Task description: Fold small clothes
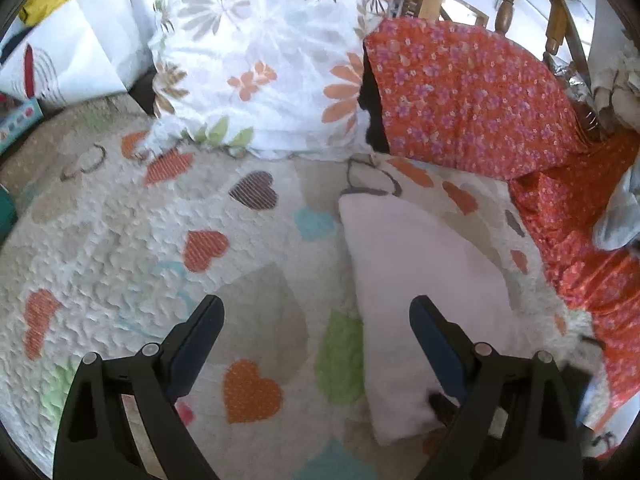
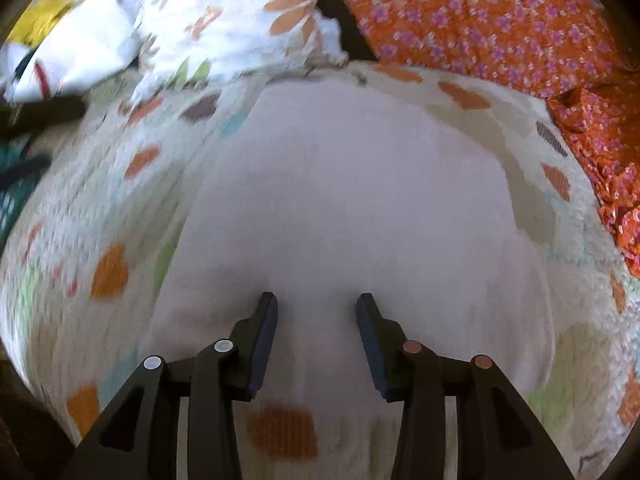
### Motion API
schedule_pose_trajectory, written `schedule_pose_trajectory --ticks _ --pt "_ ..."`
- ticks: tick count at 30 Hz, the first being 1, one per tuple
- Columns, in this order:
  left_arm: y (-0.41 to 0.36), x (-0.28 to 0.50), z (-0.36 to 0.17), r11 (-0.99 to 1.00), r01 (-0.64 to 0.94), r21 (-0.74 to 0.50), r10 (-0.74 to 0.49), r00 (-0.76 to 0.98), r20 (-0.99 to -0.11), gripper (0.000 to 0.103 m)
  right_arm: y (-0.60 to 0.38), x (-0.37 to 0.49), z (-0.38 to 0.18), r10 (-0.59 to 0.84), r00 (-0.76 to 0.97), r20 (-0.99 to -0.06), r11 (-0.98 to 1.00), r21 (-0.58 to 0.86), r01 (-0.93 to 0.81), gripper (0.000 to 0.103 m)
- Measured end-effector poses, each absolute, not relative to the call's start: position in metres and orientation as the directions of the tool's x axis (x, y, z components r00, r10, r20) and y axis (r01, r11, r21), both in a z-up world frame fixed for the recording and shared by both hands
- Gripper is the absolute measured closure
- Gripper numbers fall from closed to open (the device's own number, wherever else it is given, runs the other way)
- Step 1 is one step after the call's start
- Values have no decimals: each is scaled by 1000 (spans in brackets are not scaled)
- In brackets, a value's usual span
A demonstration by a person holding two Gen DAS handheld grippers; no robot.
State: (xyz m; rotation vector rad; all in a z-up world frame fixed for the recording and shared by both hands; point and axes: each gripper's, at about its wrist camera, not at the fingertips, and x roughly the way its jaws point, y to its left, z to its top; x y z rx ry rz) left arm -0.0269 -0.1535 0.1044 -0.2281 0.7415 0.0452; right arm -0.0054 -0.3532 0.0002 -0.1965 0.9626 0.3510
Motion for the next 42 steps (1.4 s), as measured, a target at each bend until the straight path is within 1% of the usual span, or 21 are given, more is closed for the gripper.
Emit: schedule_pose_trajectory --ticks 1,3,5,6,7,8,10,11,12,14,16,21,24,31,37,42 --pt "-153 -29 106 975 -130 -178 -22 746 -666 10 -359 -14 3 199 522 -829 923 -21 -385 57" --pt "-151 -40 115 975 -161 -155 30 782 -623 10 -375 -19 11 207 537 -817 934 3 -357 56" --pt "-151 -51 126 972 -195 -135 86 821 -564 9 -399 -19 23 202 564 -801 955 33 -296 52" --pt "-150 -57 132 970 -209 -126 112 840 -531 4 -406 -14 25 195 569 -799 961 41 -272 49" --pt "-150 -63 137 967 -226 -118 141 859 -492 0 -412 -7 26 186 566 -803 968 50 -247 45" --pt "-150 -70 143 964 -242 -114 168 878 -449 0 -424 5 23 178 546 -819 975 71 -212 44" --pt "-149 -76 149 965 -231 -125 161 896 -413 0 -438 22 13 147 497 -855 984 78 -157 43" --pt "-148 -77 151 970 -196 -144 121 902 -415 0 -446 27 8 116 480 -870 990 65 -121 43" --pt "-147 -76 151 974 -159 -163 75 900 -430 0 -453 27 9 113 485 -867 992 70 -107 43" --pt "-148 -69 146 977 -89 -192 -17 872 -489 0 -461 19 17 88 510 -856 995 48 -91 43" --pt "-152 -63 139 979 -63 -192 -52 839 -542 0 -463 12 22 73 522 -850 996 32 -87 42" --pt "-162 -59 122 974 -64 -216 -77 804 -589 0 -459 -7 37 60 560 -827 996 14 -87 42" --pt "-171 -57 113 977 -45 -208 -99 769 -631 0 -446 -16 46 58 592 -804 995 -2 -101 38" --pt "-192 -65 100 992 -24 -124 -63 757 -650 0 -413 -29 49 36 616 -787 981 -91 -174 35" --pt "-190 -64 90 985 -6 -173 -114 730 -674 0 -410 -30 41 31 603 -797 978 -101 -183 34" --pt "-187 -63 85 985 -17 -174 -110 713 -693 0 -413 -29 37 28 594 -804 981 -92 -170 34"
